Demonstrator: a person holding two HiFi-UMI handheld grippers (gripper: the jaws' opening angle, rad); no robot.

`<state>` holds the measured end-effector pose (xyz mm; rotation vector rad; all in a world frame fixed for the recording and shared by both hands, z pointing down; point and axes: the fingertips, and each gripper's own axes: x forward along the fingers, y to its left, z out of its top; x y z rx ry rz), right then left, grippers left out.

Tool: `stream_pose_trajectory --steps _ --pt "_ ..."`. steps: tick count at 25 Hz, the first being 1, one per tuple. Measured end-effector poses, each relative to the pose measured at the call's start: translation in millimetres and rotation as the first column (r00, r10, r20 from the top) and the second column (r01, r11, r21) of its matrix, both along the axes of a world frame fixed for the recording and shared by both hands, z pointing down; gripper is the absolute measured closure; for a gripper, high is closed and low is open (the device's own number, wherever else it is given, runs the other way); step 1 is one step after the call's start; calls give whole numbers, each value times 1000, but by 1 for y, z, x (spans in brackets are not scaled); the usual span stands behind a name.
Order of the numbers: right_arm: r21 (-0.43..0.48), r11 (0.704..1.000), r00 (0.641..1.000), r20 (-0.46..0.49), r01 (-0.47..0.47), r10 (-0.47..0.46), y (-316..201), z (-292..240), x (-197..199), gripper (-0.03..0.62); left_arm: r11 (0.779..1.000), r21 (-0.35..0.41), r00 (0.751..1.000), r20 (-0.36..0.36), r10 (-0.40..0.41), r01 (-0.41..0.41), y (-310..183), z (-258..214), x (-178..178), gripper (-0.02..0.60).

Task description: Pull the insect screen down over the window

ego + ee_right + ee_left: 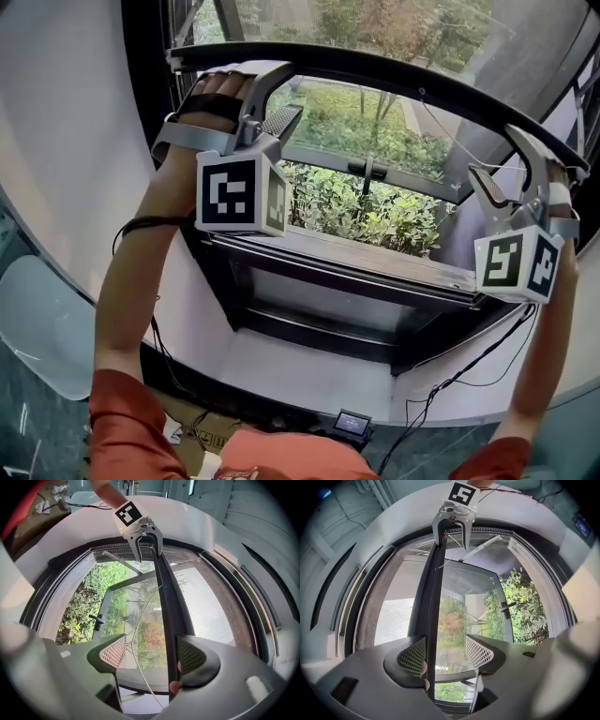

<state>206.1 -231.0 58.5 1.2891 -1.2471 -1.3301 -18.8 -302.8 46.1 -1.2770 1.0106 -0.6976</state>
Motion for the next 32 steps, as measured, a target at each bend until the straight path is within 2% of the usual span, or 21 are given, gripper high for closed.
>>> stream_pose_trajectory --steps 15,32 --pt "-44 999 998 58 15 -12 2 43 -2 258 998 -52 1000 13 24 -24 3 45 0 334" --pt "-134 990 992 123 51 -34 9 117 -6 256 985 -169 998 25 51 -46 9 120 -1 334"
